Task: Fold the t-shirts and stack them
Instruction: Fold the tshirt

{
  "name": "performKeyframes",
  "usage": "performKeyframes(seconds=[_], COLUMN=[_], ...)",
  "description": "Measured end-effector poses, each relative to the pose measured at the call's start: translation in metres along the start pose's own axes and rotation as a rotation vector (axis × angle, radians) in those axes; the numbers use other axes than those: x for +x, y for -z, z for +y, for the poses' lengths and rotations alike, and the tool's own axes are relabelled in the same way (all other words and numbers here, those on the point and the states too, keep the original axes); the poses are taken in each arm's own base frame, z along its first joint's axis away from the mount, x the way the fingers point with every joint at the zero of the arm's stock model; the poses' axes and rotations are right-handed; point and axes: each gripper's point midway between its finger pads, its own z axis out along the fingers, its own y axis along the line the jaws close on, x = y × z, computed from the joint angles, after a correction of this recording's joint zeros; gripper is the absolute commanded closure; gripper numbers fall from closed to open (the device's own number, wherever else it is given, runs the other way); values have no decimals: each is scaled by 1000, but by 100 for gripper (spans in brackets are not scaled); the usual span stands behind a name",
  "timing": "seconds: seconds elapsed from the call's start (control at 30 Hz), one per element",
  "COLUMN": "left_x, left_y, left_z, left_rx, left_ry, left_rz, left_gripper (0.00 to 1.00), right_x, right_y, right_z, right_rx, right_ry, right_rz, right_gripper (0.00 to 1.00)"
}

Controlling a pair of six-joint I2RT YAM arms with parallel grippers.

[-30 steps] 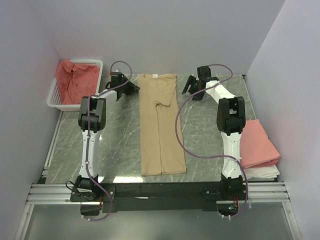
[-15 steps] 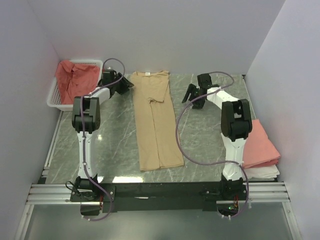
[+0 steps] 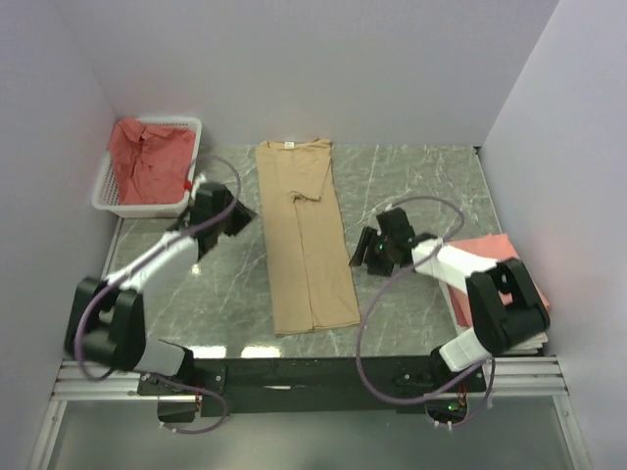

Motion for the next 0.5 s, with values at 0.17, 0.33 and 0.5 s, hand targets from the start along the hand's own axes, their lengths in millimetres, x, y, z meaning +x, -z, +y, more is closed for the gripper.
performKeyframes(seconds=[0.17,0.33,0.5], left_x=[100,155,178], left_y=[62,103,124], left_z=[34,92,113], left_rx=[-32,-71,-76], left_ry=[-56,-69,-78], left_rz=[112,203,265], left_gripper=[68,68,63], right_x=[67,94,113], right_y=[19,37,47], right_z=[-17,-28,-32], right_rx=[-36,-74,-111], right_ry=[26,44,49], right_rz=[51,37,42], right_gripper=[38,39,39])
